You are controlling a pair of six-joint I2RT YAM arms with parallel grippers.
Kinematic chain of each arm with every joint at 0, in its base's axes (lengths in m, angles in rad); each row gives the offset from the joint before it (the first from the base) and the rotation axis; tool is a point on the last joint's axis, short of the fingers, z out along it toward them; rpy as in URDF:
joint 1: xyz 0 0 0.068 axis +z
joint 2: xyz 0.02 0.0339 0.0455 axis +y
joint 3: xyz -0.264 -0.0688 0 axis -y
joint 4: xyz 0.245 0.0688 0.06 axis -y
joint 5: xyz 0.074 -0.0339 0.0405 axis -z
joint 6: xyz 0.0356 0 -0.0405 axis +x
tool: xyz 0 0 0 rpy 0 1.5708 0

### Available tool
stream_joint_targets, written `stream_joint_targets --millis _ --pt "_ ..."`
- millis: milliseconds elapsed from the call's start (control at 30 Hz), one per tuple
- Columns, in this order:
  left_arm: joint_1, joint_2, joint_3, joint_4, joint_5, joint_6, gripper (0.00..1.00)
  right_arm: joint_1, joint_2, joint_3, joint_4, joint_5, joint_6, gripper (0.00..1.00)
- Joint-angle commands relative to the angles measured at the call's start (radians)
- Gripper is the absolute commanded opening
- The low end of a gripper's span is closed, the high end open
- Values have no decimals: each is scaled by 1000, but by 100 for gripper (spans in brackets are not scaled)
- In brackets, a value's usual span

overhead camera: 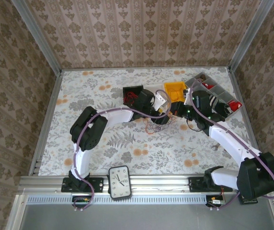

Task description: Untangle the cables

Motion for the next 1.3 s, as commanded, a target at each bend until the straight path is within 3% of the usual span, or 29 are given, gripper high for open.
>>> stream_joint_targets --millis 0,67,167,367,433,567,867,1033,1267 --pt "-25 31 46 32 57 -34 70 -7 -29 -19 29 -34 34 0" --pt "-33 39 56 28 59 -31 61 -13 -34 -25 45 -42 50 0" --pt "-39 50 65 18 47 -20 57 -23 -45 -34 65 -53 72 0" --pt "-38 58 76 -5 32 -16 13 -60 -87 -37 57 -24 96 0" --pt "-37 53 71 -14 31 -9 7 -78 -107 -45 63 -2 107 0" --pt "-34 20 42 -47 30 13 0 -113 -153 -47 31 74 109 0" --pt "21 -146 -160 -116 6 36 0 -178 -268 -35 -98 282 50 0" --pt "73 -252 -323 -110 -55 -13 0 -186 -349 26 -212 472 -56 0" --pt "137 -410 -531 -31 -114 -119 0 -193 -430 100 -349 851 -147 0"
